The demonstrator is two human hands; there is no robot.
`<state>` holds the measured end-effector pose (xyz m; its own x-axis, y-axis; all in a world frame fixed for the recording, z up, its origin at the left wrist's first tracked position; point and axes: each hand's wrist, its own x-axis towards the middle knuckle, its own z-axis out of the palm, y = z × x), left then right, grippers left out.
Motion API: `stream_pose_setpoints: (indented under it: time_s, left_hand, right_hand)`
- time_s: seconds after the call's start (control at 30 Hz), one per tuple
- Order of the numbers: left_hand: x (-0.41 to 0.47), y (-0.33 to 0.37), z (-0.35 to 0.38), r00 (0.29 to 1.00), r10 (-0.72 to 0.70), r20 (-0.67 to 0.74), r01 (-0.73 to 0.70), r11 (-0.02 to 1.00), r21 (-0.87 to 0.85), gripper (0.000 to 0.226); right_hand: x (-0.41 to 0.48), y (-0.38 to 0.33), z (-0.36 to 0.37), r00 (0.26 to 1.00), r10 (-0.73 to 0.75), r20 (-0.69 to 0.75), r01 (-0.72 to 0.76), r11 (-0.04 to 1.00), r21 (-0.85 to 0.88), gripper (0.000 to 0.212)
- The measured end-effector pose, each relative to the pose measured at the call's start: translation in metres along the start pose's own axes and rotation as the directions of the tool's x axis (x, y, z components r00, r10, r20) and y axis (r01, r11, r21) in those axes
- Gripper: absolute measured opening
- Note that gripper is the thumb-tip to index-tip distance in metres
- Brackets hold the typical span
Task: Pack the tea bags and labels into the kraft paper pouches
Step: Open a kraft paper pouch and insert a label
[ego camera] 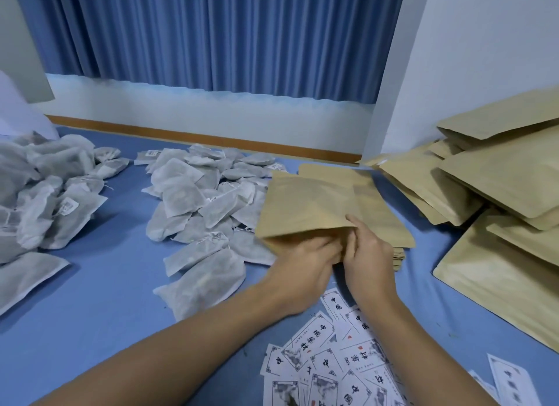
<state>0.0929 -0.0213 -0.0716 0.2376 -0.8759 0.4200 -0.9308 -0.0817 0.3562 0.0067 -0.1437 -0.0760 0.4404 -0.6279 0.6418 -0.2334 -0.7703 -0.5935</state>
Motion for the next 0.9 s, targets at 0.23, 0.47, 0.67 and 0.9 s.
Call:
stream_pose_setpoints:
  time_s: [0.23, 0.47, 0.67, 0.9]
  left_hand:
    - [-0.035, 0.0, -0.018, 0.916, -0.338, -0.217, 0.391, 0.873, 0.29, 0.034]
    - [-0.03, -0.016, -0.021, 0.884, -0.448, -0.134, 0.467, 0.845, 0.258, 0.067]
    - [-0.029, -0.017, -0.031, 0.785, -0.318, -0.531, 0.224, 0.946, -0.236, 0.031]
    - [-0.026, -0.019, -0.028, 0.688, -0.092, -0.72, -0.071, 0.979, -0.193, 0.029]
  right_hand:
    - [0.003, 0.006, 0.0, 0.997, 0.07, -0.042, -0.072, 0.996, -0.048, 0.019]
    - [0.001, 0.004, -0.001, 0.999, 0.045, -0.029, -0.047, 0.996, -0.079, 0.019]
    - [0.001, 0.005, 0.0, 0.999, 0.03, -0.019, -0.031, 0.997, -0.075, 0.019]
    - [0.001, 0.006, -0.001, 1.0, 0.015, -0.015, -0.016, 0.998, -0.056, 0.024]
